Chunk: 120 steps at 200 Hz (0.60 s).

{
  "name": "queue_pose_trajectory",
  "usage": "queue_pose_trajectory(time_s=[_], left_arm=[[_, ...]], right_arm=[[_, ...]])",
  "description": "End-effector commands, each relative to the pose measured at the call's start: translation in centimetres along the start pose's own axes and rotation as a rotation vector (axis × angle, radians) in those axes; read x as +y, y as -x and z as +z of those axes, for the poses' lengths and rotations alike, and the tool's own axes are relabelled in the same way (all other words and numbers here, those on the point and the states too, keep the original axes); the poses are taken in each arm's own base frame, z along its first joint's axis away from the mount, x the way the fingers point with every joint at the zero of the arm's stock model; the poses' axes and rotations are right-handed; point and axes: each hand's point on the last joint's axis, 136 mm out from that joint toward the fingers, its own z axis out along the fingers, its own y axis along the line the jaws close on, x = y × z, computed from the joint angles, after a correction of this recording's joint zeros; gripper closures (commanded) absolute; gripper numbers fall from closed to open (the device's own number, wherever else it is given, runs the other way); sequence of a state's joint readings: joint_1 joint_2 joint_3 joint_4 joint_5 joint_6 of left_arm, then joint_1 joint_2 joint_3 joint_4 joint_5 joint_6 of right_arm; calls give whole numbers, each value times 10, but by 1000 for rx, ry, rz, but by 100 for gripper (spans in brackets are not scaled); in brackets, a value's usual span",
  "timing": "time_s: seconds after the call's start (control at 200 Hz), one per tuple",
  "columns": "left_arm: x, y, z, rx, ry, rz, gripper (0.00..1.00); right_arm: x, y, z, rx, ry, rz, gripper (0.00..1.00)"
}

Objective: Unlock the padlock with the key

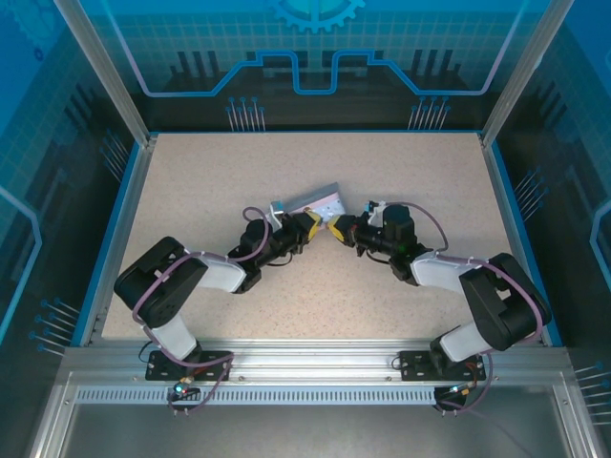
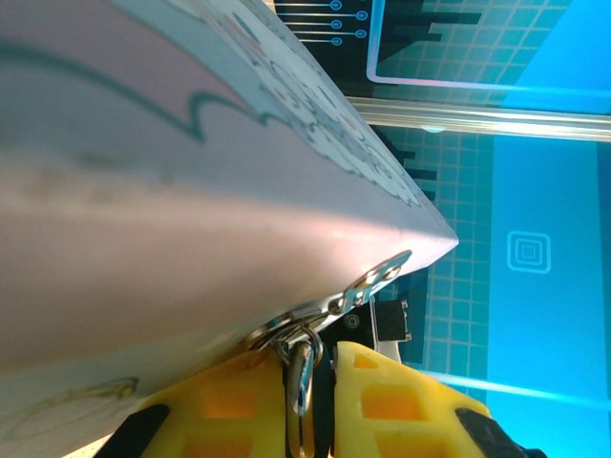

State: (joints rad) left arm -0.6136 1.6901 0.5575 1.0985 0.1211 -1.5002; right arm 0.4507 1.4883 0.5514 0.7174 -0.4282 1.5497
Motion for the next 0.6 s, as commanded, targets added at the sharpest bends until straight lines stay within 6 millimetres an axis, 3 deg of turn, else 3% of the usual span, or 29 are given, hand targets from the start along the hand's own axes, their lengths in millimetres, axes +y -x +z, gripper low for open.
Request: queue_pose_trajectory(time_s=[0.0,0.345,0.595], left_arm=[[-33,-48,-11,224,-116,78,100],[-28,-45,-14,219,-99,83,100],[-34,-45,-10,223,-116,75,100]], right_arm=[[3,-4,0,11,12,-52,100],[-10,1,0,-5,5,-24,100],[0,-8,4,27,63,2,100]])
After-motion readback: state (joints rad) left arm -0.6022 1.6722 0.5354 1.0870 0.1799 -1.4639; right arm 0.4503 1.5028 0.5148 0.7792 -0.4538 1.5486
